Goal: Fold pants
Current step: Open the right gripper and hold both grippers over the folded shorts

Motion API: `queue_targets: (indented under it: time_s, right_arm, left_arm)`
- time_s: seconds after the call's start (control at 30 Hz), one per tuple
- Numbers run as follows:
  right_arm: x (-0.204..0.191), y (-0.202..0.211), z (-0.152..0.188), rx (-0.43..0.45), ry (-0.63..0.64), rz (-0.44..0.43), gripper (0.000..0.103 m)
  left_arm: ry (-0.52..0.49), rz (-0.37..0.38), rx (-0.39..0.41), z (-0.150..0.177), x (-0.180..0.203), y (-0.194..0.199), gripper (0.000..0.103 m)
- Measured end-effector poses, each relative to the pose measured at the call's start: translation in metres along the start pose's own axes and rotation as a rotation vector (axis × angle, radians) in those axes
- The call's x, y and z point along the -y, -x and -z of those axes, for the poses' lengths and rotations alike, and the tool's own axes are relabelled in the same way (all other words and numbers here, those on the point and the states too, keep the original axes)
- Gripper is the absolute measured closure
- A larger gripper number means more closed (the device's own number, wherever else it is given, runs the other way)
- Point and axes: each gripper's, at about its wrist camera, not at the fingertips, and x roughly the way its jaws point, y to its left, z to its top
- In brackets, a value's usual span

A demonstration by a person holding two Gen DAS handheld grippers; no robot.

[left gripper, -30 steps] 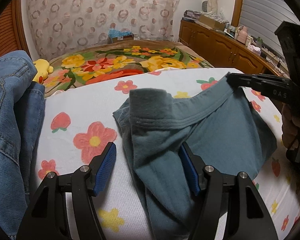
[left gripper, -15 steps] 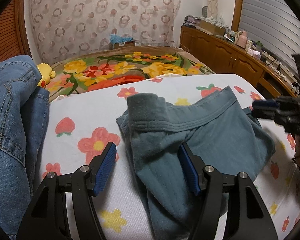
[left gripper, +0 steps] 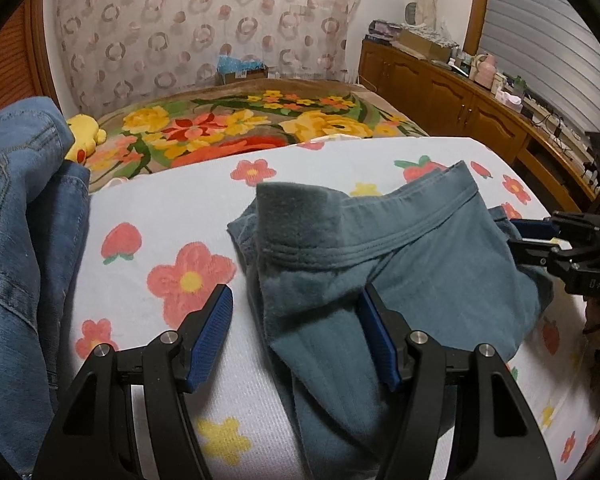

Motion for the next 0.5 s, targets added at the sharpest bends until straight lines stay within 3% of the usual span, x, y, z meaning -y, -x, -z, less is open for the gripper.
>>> queue_targets:
  time_s: [0.5]
  right_arm:
    - [0.007, -0.014, -0.010, -0.025, -0.017, -0.146, 0.053]
  left_arm:
    - [0.118, 0.041, -0.046, -0.017, -0.012, 0.005, 0.038]
